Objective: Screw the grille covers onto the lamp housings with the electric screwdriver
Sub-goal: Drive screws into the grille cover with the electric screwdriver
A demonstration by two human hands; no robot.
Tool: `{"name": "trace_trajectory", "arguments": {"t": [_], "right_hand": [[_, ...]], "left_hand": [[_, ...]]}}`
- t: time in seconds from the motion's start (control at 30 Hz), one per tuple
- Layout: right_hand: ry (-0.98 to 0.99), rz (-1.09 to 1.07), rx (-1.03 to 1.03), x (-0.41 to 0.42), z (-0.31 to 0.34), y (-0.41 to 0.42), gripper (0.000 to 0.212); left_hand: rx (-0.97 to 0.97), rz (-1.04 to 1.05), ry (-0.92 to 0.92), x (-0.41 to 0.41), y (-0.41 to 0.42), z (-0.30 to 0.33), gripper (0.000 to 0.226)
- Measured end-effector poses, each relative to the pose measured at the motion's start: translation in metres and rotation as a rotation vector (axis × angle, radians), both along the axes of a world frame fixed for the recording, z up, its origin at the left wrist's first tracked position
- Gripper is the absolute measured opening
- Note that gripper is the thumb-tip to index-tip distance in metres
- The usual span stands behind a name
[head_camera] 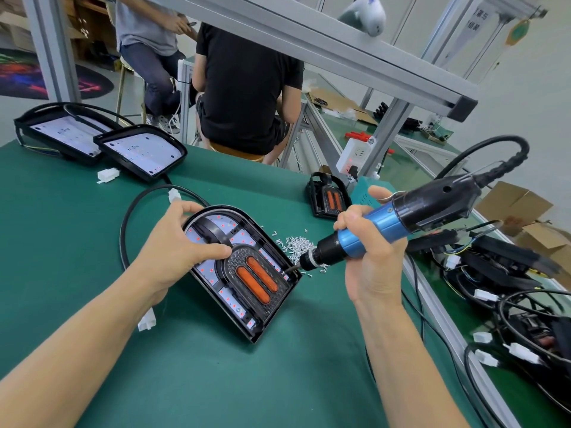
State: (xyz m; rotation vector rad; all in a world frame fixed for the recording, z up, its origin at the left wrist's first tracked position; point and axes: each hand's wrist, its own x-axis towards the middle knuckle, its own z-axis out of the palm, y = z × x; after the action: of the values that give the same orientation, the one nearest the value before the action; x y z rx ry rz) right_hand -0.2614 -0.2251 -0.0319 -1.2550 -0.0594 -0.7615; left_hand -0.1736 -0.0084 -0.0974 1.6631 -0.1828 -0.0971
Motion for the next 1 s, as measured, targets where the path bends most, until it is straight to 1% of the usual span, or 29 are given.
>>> {"name": "trace_trajectory", "arguments": {"t": [0.33,0.5,0.63,0.7,1.0], "right_hand": [[-0.037,-0.030,-0.009,0.0019,-0.0036,0.0017,0.045],[-0.041,-0.056,-0.002,0.0040,-0.0041,0.0025,0.038],[-0.030,-0.038,0.005,0.0056,-0.0041,0.0031,0.033],[-0.026,-0.019,-0.002,0.0062,-0.0043,0.0034,0.036],[-0.013,0.055,-0.055,0.0063,-0.0048,-0.0017,0.044]], "left_hand": [[0.024,-0.014,0.010,0.0012,-0.0006,0.0015,0.071],[0.020,-0.003,0.008,0.0016,0.0005,-0.0010,0.062],[0.023,-0.002,0.024,0.0013,0.0009,-0.0020,0.065],[0.028,0.000,0.034,0.0009,0.0008,-0.0013,0.069],[0.030,0.005,0.040,0.0008,-0.0003,0.0005,0.067]]}}
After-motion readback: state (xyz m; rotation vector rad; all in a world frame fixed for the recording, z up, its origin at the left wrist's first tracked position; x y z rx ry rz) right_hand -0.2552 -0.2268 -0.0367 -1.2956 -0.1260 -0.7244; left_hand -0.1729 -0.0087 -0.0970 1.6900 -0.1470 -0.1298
